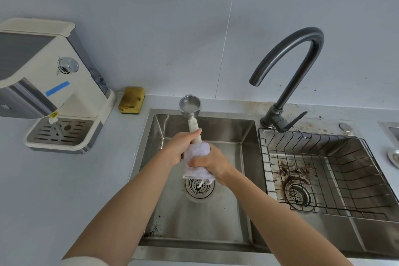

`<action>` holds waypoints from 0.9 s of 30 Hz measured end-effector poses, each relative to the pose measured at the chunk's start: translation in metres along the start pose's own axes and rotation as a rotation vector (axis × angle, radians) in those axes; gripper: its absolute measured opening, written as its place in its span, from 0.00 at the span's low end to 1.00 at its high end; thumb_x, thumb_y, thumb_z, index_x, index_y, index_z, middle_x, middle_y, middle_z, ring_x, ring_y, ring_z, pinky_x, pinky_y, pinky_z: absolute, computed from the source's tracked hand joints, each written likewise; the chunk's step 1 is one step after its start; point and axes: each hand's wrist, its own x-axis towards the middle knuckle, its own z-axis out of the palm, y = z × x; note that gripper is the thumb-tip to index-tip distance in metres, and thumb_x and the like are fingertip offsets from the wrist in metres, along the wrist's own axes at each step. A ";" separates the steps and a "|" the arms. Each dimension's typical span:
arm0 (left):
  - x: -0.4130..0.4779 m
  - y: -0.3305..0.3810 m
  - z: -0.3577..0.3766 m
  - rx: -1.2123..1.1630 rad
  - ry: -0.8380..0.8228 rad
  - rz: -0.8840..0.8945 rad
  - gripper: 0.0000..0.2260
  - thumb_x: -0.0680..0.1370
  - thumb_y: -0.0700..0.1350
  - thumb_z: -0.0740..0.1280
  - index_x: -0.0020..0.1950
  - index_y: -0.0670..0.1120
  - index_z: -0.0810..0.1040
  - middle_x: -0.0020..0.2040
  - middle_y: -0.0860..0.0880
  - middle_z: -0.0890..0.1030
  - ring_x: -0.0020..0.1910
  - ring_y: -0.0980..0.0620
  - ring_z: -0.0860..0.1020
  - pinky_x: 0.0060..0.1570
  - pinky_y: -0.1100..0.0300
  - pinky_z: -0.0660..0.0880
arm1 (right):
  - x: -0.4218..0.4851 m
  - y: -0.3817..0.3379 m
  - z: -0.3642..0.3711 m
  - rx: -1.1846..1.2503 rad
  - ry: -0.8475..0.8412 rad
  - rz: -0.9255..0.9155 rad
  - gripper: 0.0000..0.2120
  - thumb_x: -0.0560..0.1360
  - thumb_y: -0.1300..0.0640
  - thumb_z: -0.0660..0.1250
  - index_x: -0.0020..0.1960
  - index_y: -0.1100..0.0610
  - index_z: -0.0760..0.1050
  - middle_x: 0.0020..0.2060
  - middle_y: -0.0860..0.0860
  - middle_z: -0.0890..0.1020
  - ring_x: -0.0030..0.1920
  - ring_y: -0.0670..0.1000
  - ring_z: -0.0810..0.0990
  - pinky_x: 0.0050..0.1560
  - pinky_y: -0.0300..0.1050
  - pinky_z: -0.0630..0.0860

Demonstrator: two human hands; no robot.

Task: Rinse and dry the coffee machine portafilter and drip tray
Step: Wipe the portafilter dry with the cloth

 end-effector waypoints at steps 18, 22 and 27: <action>-0.001 0.007 -0.005 -0.128 0.069 0.045 0.07 0.78 0.44 0.65 0.46 0.40 0.74 0.39 0.44 0.79 0.37 0.49 0.79 0.45 0.55 0.77 | -0.017 0.007 -0.003 -0.029 -0.129 -0.154 0.20 0.59 0.58 0.75 0.51 0.54 0.76 0.43 0.52 0.79 0.46 0.50 0.79 0.49 0.46 0.77; -0.004 0.006 -0.005 -0.153 0.070 0.036 0.07 0.78 0.44 0.65 0.45 0.40 0.74 0.38 0.44 0.78 0.36 0.49 0.78 0.38 0.56 0.78 | -0.022 0.014 -0.007 -0.074 -0.098 -0.160 0.24 0.57 0.59 0.76 0.51 0.51 0.73 0.45 0.48 0.80 0.47 0.46 0.80 0.49 0.41 0.78; -0.008 0.002 -0.007 -0.144 0.081 0.069 0.07 0.78 0.44 0.64 0.44 0.41 0.73 0.38 0.45 0.77 0.35 0.50 0.78 0.39 0.55 0.77 | -0.030 0.019 -0.014 -0.119 -0.109 -0.172 0.19 0.65 0.70 0.73 0.44 0.49 0.72 0.39 0.47 0.78 0.36 0.38 0.79 0.38 0.29 0.76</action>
